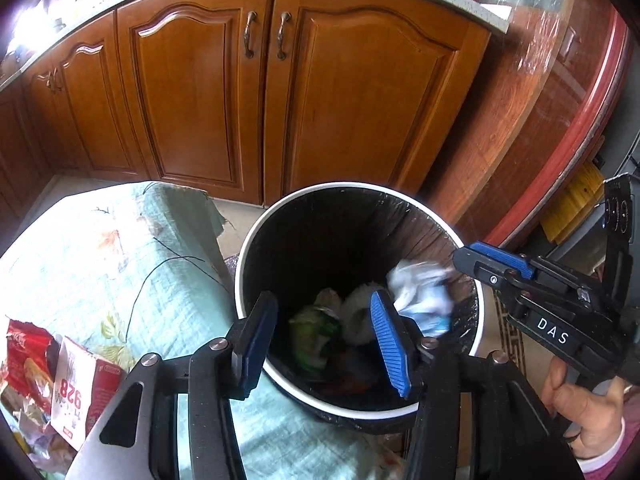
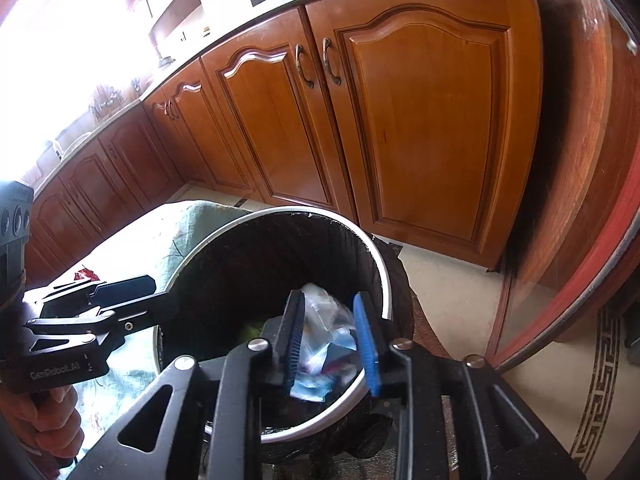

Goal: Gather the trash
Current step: 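Carry the chip bag and paper into the bin and release both, then move both open tools back over the remaining trash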

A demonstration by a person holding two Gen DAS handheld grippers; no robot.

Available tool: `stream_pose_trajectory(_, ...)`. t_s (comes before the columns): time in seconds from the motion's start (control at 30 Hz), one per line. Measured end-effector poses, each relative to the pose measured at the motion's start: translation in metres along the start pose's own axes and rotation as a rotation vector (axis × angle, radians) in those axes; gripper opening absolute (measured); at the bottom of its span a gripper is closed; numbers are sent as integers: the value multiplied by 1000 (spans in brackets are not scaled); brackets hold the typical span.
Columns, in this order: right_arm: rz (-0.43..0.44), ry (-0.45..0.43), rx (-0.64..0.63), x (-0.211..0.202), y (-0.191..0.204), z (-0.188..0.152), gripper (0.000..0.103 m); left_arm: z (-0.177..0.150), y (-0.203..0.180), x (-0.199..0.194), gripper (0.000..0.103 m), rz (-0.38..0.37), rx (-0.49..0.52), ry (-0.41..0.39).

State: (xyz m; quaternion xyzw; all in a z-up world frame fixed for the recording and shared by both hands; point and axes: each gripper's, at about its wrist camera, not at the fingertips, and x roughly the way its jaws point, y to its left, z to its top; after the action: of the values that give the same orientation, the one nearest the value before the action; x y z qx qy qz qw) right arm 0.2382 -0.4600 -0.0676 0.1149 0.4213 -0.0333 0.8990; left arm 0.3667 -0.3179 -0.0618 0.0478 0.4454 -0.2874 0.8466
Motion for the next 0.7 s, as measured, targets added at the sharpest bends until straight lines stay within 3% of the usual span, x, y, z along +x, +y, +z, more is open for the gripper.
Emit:
stream_pose_trajectory(0.17, 34, -32, 35, -14, 1, -7, 46, -17, 12, -18, 50, -16, -56, -27)
stream_pose_trajectory(0.3, 72, -62, 60, -24, 8, -19, 69, -41, 22, -38, 52, -25, -104, -56)
stream_pose_trajectory(0.7, 175, -92, 78, -52, 59, -66, 84, -128, 66, -120, 55, 11, -231, -114)
